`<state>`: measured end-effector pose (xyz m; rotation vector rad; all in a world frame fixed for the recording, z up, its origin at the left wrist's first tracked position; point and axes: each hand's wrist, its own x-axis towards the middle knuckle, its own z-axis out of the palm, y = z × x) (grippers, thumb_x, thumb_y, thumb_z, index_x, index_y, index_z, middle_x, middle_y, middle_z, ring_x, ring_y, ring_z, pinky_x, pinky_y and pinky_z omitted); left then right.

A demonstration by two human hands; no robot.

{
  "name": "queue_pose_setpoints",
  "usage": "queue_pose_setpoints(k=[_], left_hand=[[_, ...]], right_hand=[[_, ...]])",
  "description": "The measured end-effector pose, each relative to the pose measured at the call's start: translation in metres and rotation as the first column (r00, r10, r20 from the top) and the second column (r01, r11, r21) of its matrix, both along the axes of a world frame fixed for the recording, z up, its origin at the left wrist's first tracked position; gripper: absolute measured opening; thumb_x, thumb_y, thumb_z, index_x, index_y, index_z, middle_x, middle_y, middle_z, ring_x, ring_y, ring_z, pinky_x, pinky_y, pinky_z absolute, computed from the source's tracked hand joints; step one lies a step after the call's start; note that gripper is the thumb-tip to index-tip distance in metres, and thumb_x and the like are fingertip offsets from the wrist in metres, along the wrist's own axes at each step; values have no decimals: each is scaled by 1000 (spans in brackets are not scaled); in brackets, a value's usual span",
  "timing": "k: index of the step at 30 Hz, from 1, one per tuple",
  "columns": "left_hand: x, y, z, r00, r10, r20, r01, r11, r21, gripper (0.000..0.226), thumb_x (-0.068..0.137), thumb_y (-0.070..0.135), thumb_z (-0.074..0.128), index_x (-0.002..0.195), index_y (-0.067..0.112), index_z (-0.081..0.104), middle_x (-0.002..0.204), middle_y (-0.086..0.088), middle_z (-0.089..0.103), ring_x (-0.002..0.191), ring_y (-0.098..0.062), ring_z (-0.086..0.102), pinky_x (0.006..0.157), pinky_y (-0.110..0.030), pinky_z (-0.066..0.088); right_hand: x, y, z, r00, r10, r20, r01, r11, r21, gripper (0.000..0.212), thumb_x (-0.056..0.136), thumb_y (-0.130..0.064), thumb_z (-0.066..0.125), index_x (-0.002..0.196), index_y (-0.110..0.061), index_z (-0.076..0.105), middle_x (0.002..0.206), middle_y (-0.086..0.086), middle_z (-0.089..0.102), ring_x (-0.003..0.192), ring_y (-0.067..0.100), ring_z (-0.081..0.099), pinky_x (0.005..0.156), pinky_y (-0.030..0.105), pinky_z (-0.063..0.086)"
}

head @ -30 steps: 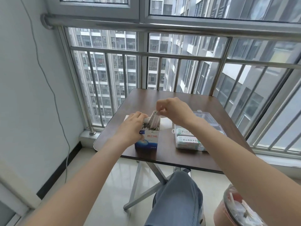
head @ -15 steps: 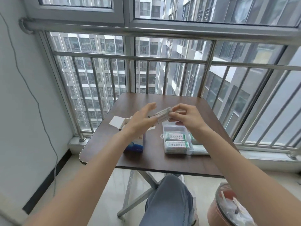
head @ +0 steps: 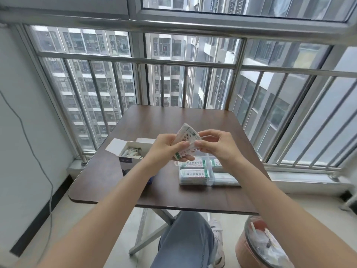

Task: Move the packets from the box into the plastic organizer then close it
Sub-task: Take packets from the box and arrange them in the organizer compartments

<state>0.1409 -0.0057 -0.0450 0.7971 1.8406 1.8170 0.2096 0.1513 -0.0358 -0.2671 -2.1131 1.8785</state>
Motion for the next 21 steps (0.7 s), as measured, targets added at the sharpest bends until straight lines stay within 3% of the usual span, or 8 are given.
queue_pose_setpoints(k=[9, 14, 21], left_hand=[[-16, 28, -13, 985, 171, 21, -171, 985, 21, 20, 79, 0, 71, 97, 6, 68, 82, -7, 70, 65, -11, 69, 54, -26, 57], [-24, 34, -19, 988, 146, 50, -146, 989, -5, 10, 85, 8, 66, 93, 16, 67, 81, 0, 70, 68, -7, 69, 58, -24, 57], [-29, 38, -24, 986, 163, 43, -162, 986, -33, 13, 85, 7, 67, 94, 16, 67, 86, -2, 71, 71, -9, 69, 59, -23, 56]], right_hand=[[-16, 22, -13, 999, -35, 35, 34, 999, 16, 25, 74, 6, 72, 97, -2, 68, 80, 3, 71, 70, 9, 66, 66, 19, 54], [-21, 31, -20, 999, -39, 37, 38, 999, 14, 28, 72, 9, 72, 99, 4, 65, 81, 8, 70, 64, 4, 66, 61, 15, 51], [-23, 35, -26, 998, -61, 18, 60, 998, 8, 33, 71, 13, 71, 103, 8, 64, 87, 14, 70, 69, 9, 68, 65, 17, 54]])
